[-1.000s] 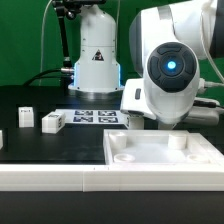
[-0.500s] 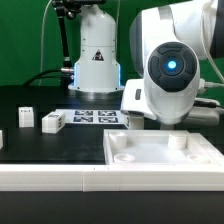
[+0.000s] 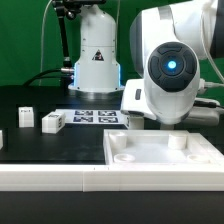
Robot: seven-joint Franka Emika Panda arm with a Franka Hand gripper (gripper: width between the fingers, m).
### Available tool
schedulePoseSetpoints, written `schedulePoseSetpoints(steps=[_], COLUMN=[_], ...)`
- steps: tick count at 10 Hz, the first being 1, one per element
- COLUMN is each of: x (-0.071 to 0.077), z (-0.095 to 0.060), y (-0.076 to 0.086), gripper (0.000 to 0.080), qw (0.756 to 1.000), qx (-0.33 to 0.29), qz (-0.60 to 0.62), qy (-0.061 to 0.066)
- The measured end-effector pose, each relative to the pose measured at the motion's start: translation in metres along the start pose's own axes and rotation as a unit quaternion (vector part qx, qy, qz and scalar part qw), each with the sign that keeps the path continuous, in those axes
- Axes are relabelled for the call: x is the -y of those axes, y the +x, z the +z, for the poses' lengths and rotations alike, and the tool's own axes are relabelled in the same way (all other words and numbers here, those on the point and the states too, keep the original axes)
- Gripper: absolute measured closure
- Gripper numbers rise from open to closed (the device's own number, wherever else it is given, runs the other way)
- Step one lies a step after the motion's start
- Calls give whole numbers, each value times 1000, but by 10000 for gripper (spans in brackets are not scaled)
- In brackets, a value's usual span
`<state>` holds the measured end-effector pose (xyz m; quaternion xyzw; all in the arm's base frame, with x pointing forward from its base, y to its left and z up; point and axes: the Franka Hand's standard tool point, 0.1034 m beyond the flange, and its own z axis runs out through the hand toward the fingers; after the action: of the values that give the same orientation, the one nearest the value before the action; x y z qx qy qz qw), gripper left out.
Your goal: Assemble one leg
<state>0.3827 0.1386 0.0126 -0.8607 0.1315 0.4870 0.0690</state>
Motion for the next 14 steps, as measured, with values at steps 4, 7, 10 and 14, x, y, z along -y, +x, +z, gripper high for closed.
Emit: schedulePoseSetpoints(steps=[4,7,10,14], x=[5,7,10,9], z=[-51,-50,-61,-95], y=[-28,-18,-8,-7], gripper=[509,509,509,509], qw=[1000,999,987,964], qx=[-12,-44,-157,-261], qz=[-22,-21,-28,-42], qy=[9,14,29,38])
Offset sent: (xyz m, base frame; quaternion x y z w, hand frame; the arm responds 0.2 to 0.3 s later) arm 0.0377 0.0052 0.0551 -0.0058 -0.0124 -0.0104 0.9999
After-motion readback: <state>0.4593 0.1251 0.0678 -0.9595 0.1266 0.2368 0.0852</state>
